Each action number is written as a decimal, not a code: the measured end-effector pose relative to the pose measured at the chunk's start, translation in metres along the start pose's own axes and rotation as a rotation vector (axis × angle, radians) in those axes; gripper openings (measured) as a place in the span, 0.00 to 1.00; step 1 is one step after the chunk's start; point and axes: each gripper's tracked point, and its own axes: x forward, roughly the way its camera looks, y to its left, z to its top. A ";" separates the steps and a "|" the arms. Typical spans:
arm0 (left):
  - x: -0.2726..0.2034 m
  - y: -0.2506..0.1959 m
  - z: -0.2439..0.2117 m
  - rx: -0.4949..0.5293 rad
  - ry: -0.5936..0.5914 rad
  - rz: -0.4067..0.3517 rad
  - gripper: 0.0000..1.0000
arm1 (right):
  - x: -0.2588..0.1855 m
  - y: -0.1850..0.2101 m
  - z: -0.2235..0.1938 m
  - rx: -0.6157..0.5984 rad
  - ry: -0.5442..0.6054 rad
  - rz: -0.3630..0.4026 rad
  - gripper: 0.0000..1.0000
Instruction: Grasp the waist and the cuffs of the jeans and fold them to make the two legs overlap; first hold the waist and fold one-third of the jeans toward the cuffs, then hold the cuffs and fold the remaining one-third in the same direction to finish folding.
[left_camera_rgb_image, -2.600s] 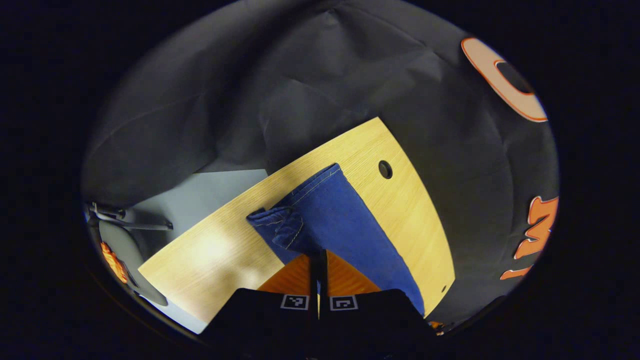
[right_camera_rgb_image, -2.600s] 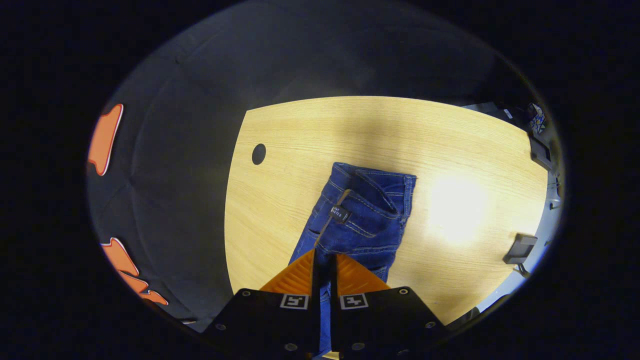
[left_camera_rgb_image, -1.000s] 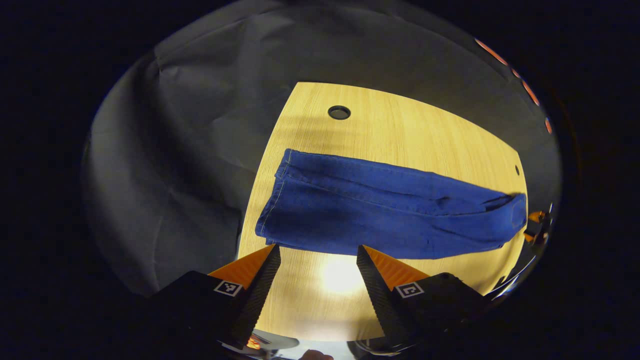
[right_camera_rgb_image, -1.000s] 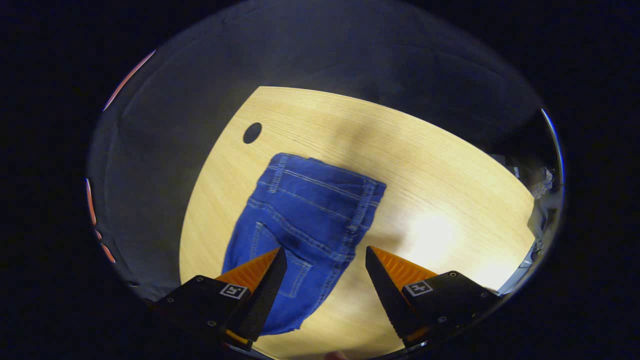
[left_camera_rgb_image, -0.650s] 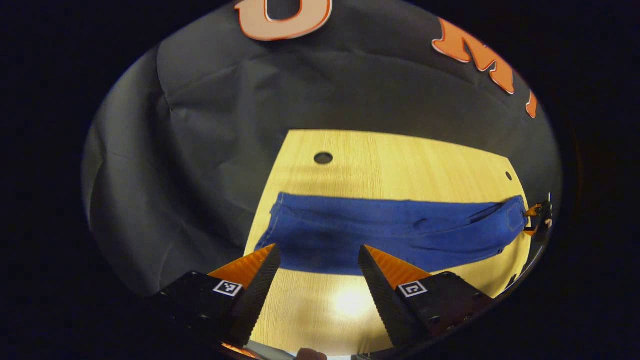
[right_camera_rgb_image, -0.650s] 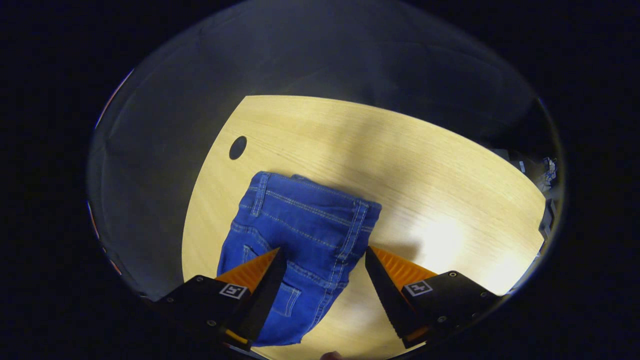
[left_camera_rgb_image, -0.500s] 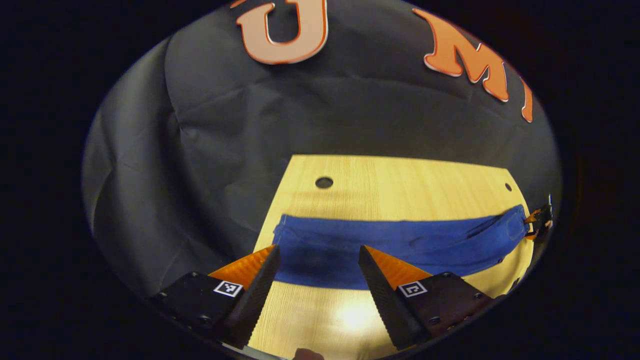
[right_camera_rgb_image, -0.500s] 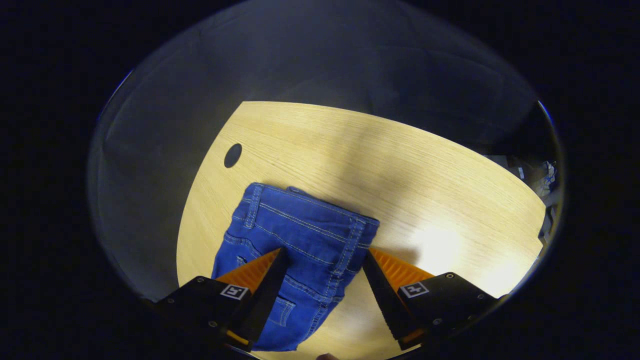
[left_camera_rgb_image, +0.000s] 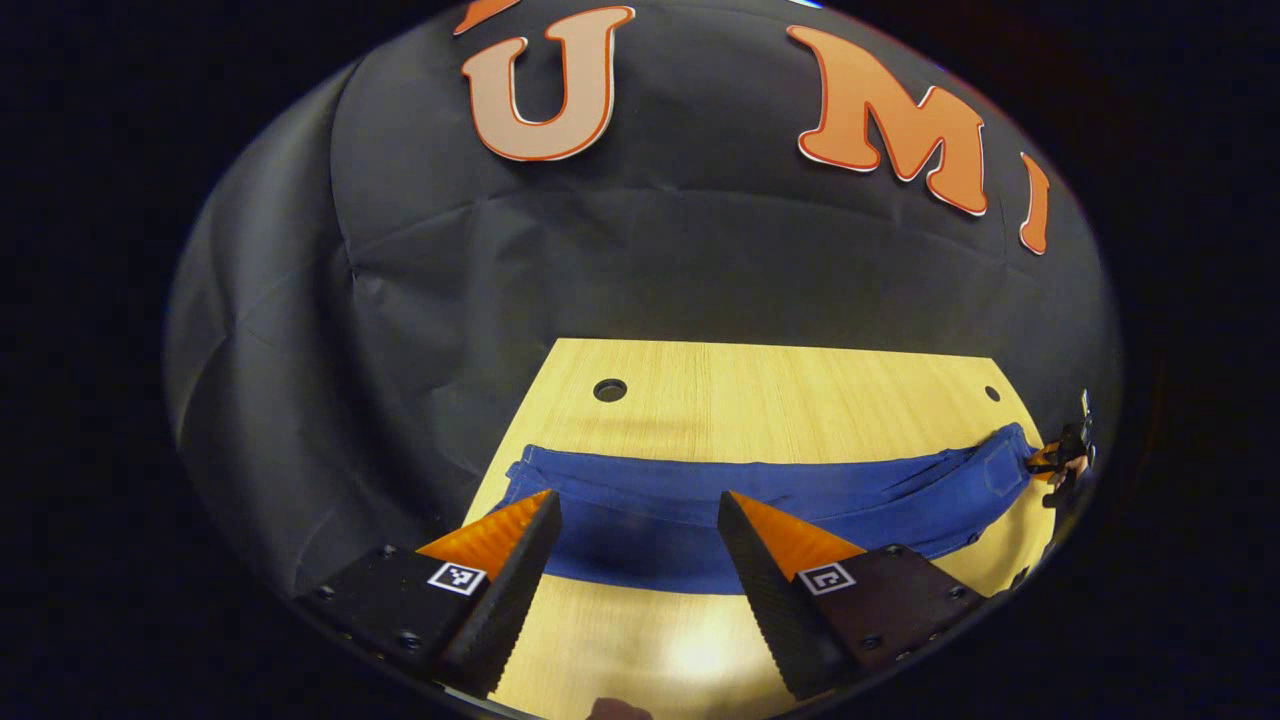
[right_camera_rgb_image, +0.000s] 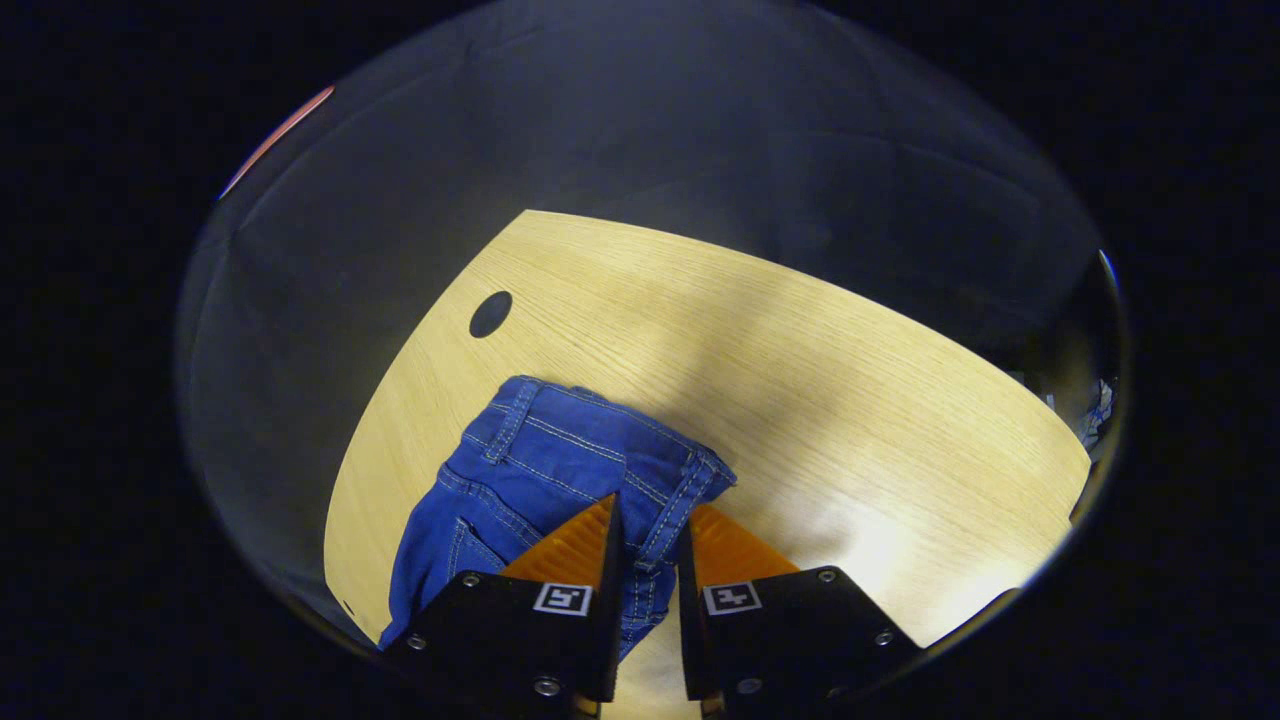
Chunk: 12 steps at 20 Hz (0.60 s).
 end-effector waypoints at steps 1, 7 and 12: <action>0.002 -0.002 0.002 -0.009 -0.017 -0.003 0.97 | -0.004 0.005 0.007 0.015 -0.021 0.017 0.20; 0.014 -0.007 0.014 -0.011 -0.102 -0.021 0.97 | -0.057 0.037 0.015 -0.063 -0.134 0.104 0.14; 0.014 -0.005 0.017 0.028 -0.116 -0.055 0.97 | -0.129 0.075 0.019 -0.146 -0.224 0.226 0.14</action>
